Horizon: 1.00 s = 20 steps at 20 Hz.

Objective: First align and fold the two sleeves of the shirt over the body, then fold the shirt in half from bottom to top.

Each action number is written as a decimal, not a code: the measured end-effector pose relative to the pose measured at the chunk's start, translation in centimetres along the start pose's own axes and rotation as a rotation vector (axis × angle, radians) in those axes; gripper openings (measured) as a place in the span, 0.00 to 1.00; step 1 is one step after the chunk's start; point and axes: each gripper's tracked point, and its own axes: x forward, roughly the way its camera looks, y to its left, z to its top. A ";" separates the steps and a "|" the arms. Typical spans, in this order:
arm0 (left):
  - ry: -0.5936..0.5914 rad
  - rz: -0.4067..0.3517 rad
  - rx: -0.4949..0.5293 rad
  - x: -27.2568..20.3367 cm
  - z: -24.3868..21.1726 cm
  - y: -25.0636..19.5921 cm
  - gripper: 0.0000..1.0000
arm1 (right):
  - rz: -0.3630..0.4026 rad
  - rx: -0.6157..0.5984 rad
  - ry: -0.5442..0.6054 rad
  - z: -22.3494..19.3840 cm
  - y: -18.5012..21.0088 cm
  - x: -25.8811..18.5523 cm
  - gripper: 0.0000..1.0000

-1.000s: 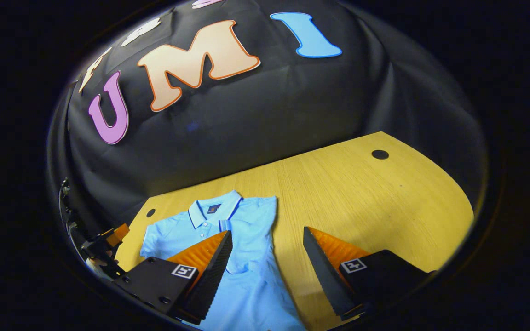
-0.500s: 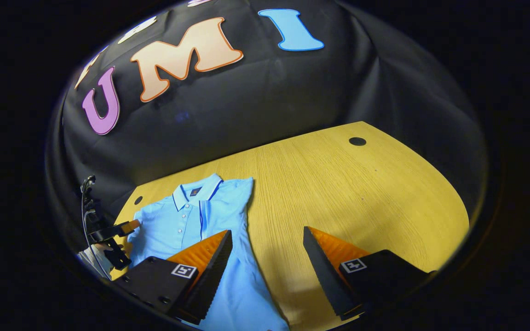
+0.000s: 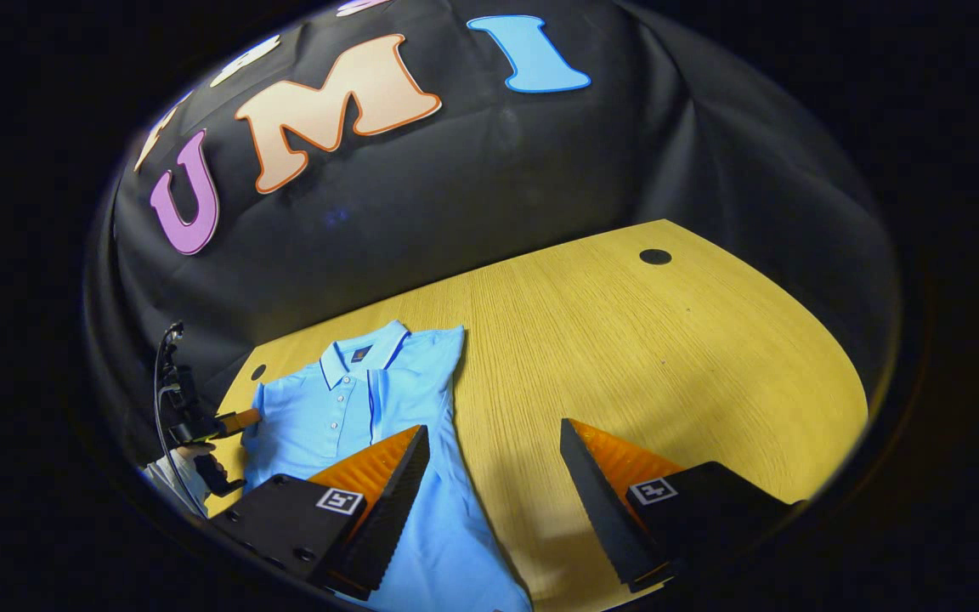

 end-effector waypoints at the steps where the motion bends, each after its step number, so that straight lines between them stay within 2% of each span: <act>1: 0.005 0.016 -0.002 -0.1 0.1 -0.1 0.00 | -0.001 -0.006 -0.006 0.1 -0.2 -0.3 0.97; 4: -0.031 -0.024 -0.042 -1.2 1.7 -2.4 0.00 | -0.012 -0.006 -0.029 0.9 -1.3 -1.4 0.98; 9: -0.075 -0.075 -0.017 -3.4 4.1 -6.2 0.00 | -0.026 0.030 -0.054 1.5 -2.9 -2.5 0.97; 15: -0.034 -0.148 0.018 -3.8 2.6 -11.5 0.00 | -0.011 0.049 -0.043 1.2 -2.4 -2.0 0.97; 18: -0.027 -0.157 0.061 -3.5 1.9 -13.1 0.00 | -0.003 0.065 -0.032 1.0 -1.9 -1.1 0.97; 19: -0.028 -0.194 0.057 -3.4 1.8 -14.0 0.00 | -0.004 0.065 -0.030 0.9 -1.7 -0.8 0.97; 20: -0.018 -0.270 0.036 -4.0 1.7 -15.6 0.04 | -0.005 0.066 -0.029 0.9 -1.6 -0.5 0.97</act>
